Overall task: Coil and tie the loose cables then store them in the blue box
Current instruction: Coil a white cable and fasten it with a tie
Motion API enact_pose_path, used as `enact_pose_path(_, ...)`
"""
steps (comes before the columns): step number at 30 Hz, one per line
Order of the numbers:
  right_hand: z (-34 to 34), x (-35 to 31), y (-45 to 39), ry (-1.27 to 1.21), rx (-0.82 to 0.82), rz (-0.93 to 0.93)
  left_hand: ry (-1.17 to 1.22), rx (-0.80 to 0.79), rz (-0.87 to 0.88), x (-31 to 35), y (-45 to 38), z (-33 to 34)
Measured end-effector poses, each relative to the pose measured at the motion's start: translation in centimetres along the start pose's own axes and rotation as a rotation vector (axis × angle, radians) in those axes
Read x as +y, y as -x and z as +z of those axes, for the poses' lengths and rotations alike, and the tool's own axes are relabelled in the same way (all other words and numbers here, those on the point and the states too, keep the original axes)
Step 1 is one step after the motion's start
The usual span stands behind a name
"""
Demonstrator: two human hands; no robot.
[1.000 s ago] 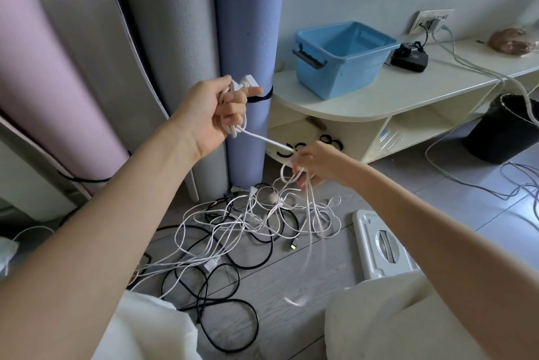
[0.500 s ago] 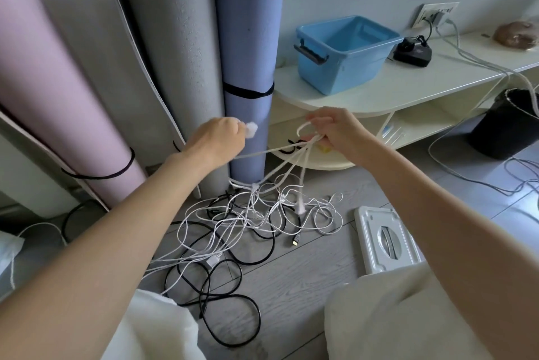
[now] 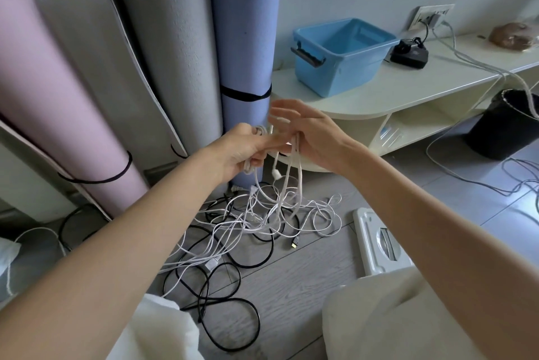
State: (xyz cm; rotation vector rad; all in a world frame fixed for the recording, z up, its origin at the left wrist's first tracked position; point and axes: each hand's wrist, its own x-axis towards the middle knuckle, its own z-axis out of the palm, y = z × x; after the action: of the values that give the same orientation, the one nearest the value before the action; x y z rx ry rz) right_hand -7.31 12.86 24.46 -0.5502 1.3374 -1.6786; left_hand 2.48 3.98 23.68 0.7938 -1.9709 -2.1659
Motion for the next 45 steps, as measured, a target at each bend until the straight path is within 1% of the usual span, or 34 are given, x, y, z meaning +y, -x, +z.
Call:
enact_pose_path(5, 0.6, 0.6, 0.1, 0.107, -0.053, 0.089, -0.04, 0.039, -0.012, -0.8, -0.7, -0.2)
enact_pose_path(7, 0.8, 0.8, 0.1, 0.149, -0.041, 0.08, -0.011, 0.034, -0.005, -0.9, -0.6, -0.2)
enact_pose_path(8, 0.7, 1.0, -0.1, 0.24, -0.027, 0.046, 0.009, 0.027, -0.004, -0.8, -0.5, -0.2)
enact_pose_path(11, -0.2, 1.0, -0.5, 0.804, 0.019, -0.074, -0.03, 0.018, -0.04, -1.3, -0.8, -0.5)
enact_pose_path(12, -0.4, 0.8, -0.6, 0.926, 0.046, -0.081, -0.075, 0.032, -0.061, -1.5, -0.9, -0.8)
enact_pose_path(13, -0.9, 0.5, -0.6, 0.976, 0.091, -0.075, -0.13, 0.054, -0.079, -1.8, -1.1, -1.3)
enact_pose_path(15, -2.2, -0.4, -0.5, 0.937, 0.239, -0.068, -0.211, 0.128, -0.111, -2.3, -1.5, -2.5)
enact_pose_path(17, -3.6, -1.3, -0.3, 0.818, 0.416, -0.115, -0.182, 0.207, -0.149, -2.4, -1.6, -3.9)
enact_pose_path(19, -4.3, -2.0, -0.1, 0.708, 0.562, -0.161, -0.024, 0.258, -0.158, -2.1, -1.7, -5.0)
enact_pose_path(20, -4.6, -2.1, -0.1, 0.696, 0.629, -0.182, 0.079, 0.294, -0.148, -1.9, -1.8, -5.3)
enact_pose_path(22, -4.8, -2.3, -0.1, 0.728, 0.739, -0.205, 0.276, 0.411, -0.073, -1.5, -2.0, -5.4)
enact_pose_path(24, -4.8, -2.0, -0.3, 0.862, 0.762, -0.192, 0.409, 0.553, 0.003, -1.1, -2.4, -5.8)
enact_pose_path(25, -4.8, -1.7, -0.4, 1.001, 0.748, -0.151, 0.467, 0.618, 0.028, -0.9, -2.5, -6.2)
enact_pose_path(26, -4.9, -1.4, -0.5, 1.15, 0.7, -0.087, 0.514, 0.671, 0.045, -0.6, -2.5, -6.5)
enact_pose_path(28, -5.1, -0.8, -0.5, 1.371, 0.516, 0.121, 0.561, 0.717, 0.078, -0.3, -2.4, -6.9)
enact_pose_path(30, -5.1, -0.2, -0.4, 1.459, 0.326, 0.366, 0.544, 0.715, 0.104, -0.2, -2.1, -6.5)
enact_pose_path(31, -5.1, -0.1, -0.3, 1.481, 0.258, 0.468, 0.515, 0.715, 0.124, -0.2, -1.9, -6.3)
enact_pose_path(32, -5.0, 0.0, -0.1, 1.505, 0.199, 0.542, 0.48, 0.705, 0.161, -0.1, -1.9, -6.2)
enact_pose_path(33, -4.8, 0.2, 0.0, 1.565, 0.134, 0.576, 0.425, 0.671, 0.202, -0.1, -1.8, -6.2)
enact_pose_path(34, -4.5, 0.2, 0.1, 1.66, 0.069, 0.562, 0.336, 0.604, 0.227, 0.2, -1.5, -6.0)
enact_pose_path(35, -4.2, 0.3, 0.0, 1.762, 0.015, 0.503, 0.225, 0.511, 0.226, 0.3, -1.1, -5.8)
enact_pose_path(36, -4.2, 0.3, -0.1, 1.811, -0.004, 0.391, 0.115, 0.407, 0.205, 0.5, -0.9, -5.4)
enact_pose_path(37, -3.8, 0.2, -0.3, 1.762, 0.016, 0.274, 0.021, 0.314, 0.181, 0.4, -0.8, -4.9)
enact_pose_path(38, -3.3, 0.1, -0.5, 1.622, 0.039, 0.16, -0.05, 0.244, 0.167, 0.2, -0.7, -4.3)
enact_pose_path(39, -2.7, 0.0, -0.7, 1.441, 0.038, 0.061, -0.111, 0.206, 0.167, 0.0, -0.8, -3.8)
enact_pose_path(40, -2.0, -0.1, -0.8, 1.26, 0.015, -0.001, -0.177, 0.201, 0.176, -0.3, -1.0, -3.5)
enact_pose_path(41, -1.4, 0.0, -0.9, 1.113, -0.009, -0.017, -0.259, 0.225, 0.192, -0.5, -1.3, -3.3)
enact_pose_path(42, -1.0, 0.2, -0.9, 1.027, -0.032, -0.012, -0.348, 0.263, 0.211, -0.5, -1.5, -3.4)
enact_pose_path(44, -0.6, 0.2, -0.6, 1.023, -0.014, -0.04, -0.496, 0.321, 0.253, -0.3, -2.0, -3.5)
enact_pose_path(45, -0.6, 0.1, -0.6, 1.048, 0.028, -0.085, -0.541, 0.348, 0.276, -0.2, -2.0, -3.6)
